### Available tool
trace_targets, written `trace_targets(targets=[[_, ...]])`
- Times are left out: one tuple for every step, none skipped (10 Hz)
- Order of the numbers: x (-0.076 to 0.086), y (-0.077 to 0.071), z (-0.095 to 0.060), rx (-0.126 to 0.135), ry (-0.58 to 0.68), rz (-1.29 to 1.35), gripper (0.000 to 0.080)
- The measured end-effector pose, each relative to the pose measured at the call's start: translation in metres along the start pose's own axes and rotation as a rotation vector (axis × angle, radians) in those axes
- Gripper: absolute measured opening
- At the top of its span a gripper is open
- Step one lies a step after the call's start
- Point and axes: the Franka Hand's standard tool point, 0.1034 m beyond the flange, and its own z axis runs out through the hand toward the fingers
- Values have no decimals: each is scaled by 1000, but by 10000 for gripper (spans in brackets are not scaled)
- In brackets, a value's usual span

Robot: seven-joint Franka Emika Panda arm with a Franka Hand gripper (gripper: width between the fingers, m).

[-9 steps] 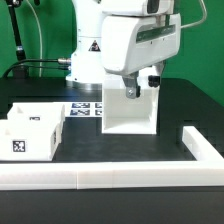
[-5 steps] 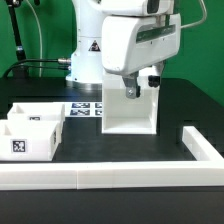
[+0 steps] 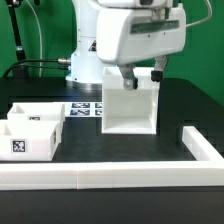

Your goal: Assemble drawer

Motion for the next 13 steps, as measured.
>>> trace_targets(targets=[[-6, -13, -1, 3, -10, 70, 649], [-10, -25, -4, 2, -16, 140, 649], [-15, -33, -7, 7, -29, 174, 649], [-15, -31, -6, 7, -28, 165, 649], [-15, -31, -5, 8, -30, 166, 649], [-15, -31, -5, 8, -30, 165, 649], [-15, -31, -5, 8, -30, 165, 649], [-18, -34, -6, 6, -32, 230, 649], [-25, -42, -9, 0, -38, 328, 649], [-31, -55, -11, -4, -46, 407, 649], [-34, -69, -12, -6, -60, 470, 649], [-34, -71, -15, 1, -67, 518, 649], [-36, -79, -13, 17, -73, 570, 649]])
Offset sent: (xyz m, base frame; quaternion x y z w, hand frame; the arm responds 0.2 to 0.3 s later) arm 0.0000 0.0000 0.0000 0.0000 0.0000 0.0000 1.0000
